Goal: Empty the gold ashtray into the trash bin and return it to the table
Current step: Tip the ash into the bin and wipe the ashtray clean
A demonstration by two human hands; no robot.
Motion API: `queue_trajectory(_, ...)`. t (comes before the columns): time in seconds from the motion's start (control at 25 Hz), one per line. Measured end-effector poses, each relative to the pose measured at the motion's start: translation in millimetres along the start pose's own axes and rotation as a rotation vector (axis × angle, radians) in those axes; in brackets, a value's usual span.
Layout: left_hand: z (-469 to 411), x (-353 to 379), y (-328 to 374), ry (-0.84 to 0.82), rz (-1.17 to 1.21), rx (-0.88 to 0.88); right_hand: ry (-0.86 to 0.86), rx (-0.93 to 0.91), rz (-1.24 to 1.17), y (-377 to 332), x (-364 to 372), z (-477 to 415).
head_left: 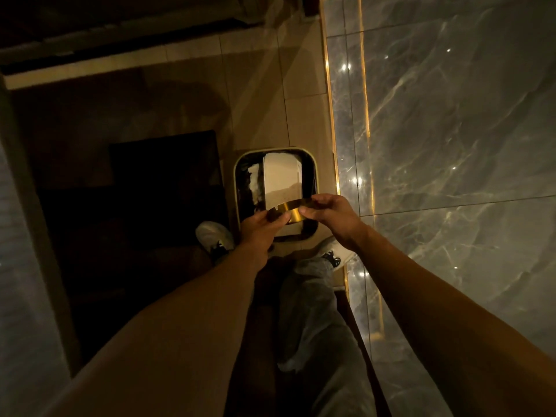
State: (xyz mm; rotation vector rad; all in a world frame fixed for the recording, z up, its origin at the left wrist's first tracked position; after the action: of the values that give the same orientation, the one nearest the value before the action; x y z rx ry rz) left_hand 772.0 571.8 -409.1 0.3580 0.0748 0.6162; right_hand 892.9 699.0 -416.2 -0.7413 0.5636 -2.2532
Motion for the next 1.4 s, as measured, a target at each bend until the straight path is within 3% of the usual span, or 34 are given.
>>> queue_trajectory(0.28, -36, -14, -5, 0.075, -0.098, -0.037, 0.03, 0.088, -0.012, 26, -3, -35)
queue_trajectory(0.84, -72, -34, -12, 0.181, -0.052, -0.065, 0.163, 0.222, -0.104, 58, -2, -74)
queue_trajectory(1.4, -78, -38, -15, 0.181, -0.159, -0.115, 0.304, 0.291, -0.055, 58, -9, -72)
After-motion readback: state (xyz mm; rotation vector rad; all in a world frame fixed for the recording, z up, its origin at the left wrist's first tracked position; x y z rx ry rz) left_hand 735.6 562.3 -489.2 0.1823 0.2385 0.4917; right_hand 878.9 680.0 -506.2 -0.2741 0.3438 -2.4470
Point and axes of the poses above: each hand's wrist, its own z-axis away from the middle knuckle, its own x-axis out of the palm, y = z × x, the point moved 9 cm from there along -z, towards the middle knuckle, and after that the axes turned 14 degrees about -y, right-handed, at the moved point
